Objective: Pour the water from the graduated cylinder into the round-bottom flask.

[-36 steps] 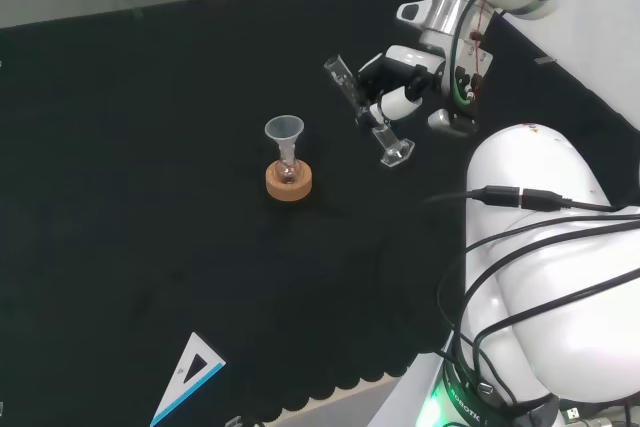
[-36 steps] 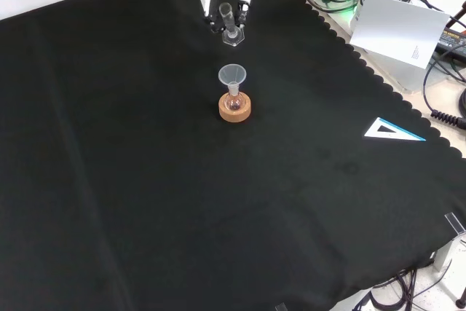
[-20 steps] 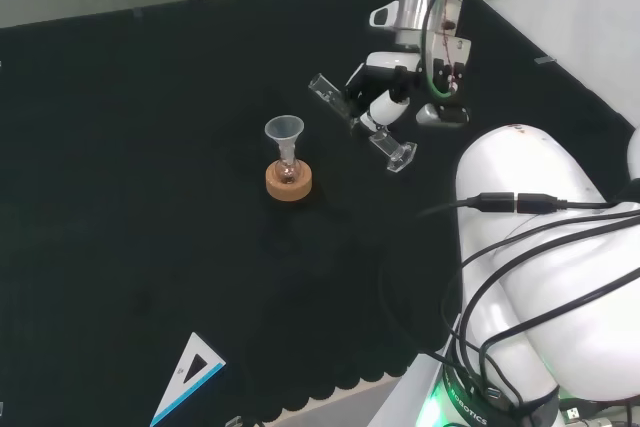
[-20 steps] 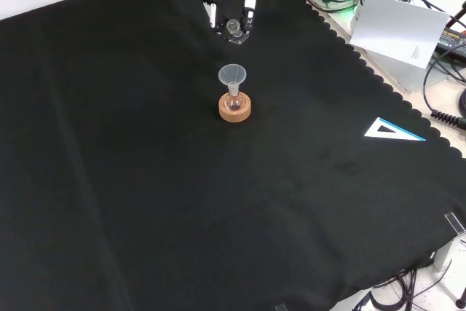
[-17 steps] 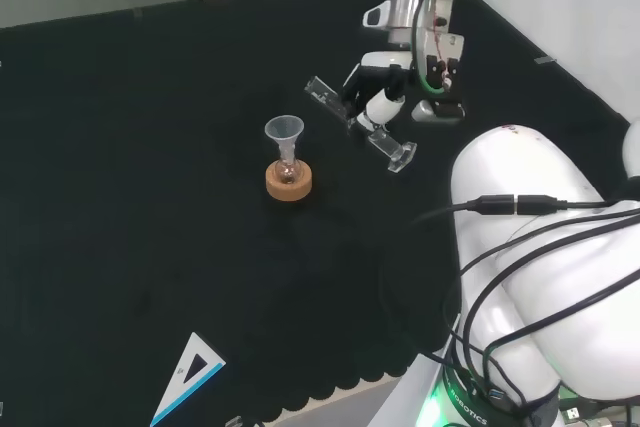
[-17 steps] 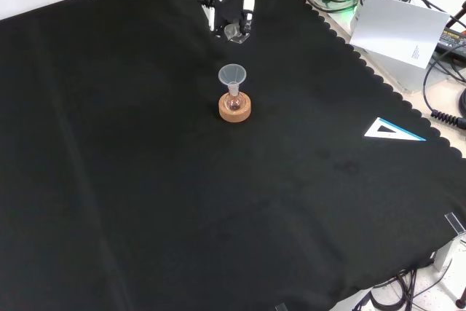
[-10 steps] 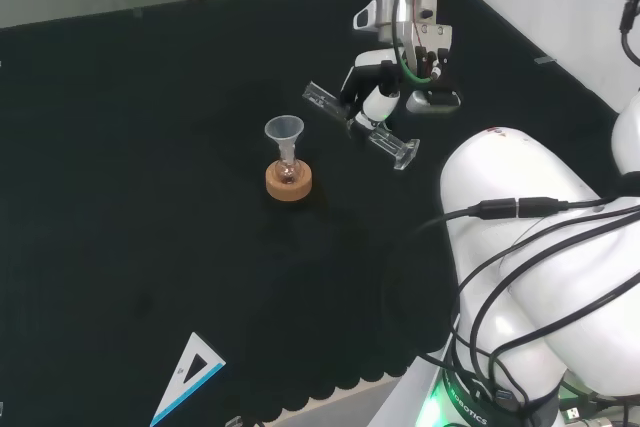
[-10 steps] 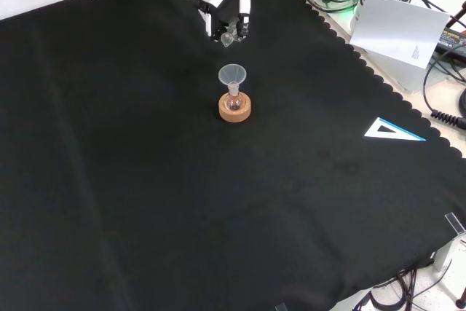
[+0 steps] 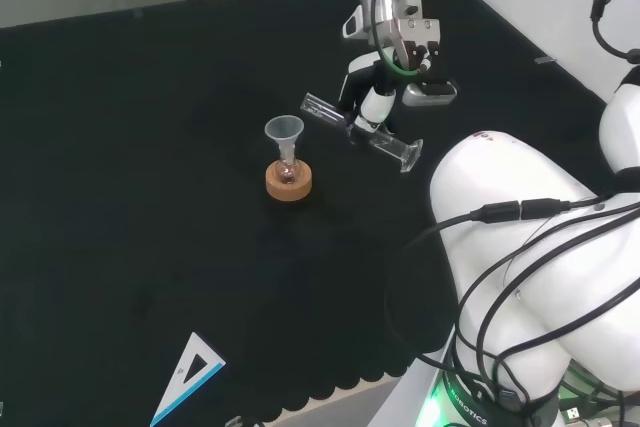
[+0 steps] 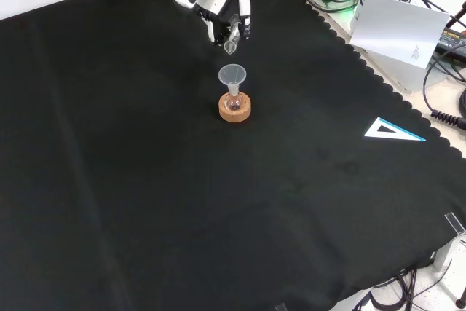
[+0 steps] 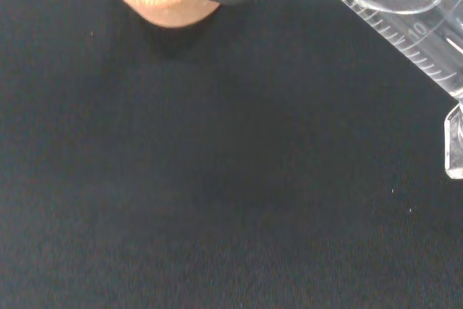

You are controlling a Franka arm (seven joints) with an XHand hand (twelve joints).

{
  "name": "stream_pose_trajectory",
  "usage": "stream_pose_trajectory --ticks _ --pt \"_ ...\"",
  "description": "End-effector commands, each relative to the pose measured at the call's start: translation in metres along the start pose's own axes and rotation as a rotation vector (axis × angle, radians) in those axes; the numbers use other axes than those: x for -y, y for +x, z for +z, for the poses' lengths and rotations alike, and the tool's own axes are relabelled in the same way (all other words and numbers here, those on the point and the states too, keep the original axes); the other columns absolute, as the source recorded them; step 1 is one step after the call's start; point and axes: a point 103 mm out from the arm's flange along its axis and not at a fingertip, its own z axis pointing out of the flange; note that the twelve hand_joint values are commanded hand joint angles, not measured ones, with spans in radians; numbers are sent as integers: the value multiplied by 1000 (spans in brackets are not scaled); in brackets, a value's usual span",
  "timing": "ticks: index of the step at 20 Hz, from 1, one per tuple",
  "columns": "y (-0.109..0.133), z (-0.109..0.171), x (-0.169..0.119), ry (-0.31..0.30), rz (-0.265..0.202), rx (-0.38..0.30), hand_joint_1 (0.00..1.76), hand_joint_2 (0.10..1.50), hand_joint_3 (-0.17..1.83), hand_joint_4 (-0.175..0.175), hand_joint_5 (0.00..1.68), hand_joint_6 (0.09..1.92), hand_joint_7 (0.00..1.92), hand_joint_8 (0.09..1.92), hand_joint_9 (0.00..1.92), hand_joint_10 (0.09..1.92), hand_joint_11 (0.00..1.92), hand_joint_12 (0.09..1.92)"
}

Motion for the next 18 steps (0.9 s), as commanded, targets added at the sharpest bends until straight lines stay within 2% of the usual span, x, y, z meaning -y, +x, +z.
stream_pose_trajectory --ticks 1,18 --pt "5 2 -1 79 16 31 1143 1113 -8 -119 1003 982 1371 286 1515 87 1274 743" --pt "19 -11 -2 197 65 114 1144 1114 -8 -123 1003 984 1377 274 1519 87 1276 738"
